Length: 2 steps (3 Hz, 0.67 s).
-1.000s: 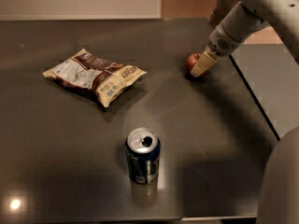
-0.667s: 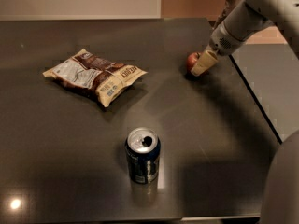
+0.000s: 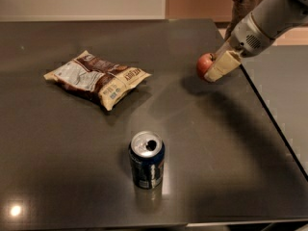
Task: Move apple near pepsi can
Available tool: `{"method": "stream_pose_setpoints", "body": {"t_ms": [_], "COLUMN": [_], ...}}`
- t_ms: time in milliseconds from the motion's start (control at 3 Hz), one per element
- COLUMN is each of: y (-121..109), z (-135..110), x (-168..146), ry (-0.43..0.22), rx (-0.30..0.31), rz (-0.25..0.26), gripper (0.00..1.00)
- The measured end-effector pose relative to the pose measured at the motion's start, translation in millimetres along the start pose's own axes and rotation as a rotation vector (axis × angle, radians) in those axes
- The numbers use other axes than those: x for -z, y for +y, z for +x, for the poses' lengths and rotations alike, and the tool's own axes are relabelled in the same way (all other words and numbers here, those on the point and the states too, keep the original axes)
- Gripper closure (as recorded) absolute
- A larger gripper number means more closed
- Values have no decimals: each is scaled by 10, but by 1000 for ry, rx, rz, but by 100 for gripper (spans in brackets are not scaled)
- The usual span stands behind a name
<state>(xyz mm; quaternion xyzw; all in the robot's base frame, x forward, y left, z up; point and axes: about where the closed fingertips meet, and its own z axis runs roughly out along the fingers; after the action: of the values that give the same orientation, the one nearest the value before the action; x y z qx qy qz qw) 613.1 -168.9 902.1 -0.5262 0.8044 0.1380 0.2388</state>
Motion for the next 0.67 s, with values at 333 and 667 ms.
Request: {"method": "stream_pose_setpoints", "body": {"t_ms": [333,667], "y": [674,1242], "z": [48,117], "x": [281,305], "ry": [-22,-21], "rx": [71,133], "rz": [-43,-91], "gripper": [100,100]}}
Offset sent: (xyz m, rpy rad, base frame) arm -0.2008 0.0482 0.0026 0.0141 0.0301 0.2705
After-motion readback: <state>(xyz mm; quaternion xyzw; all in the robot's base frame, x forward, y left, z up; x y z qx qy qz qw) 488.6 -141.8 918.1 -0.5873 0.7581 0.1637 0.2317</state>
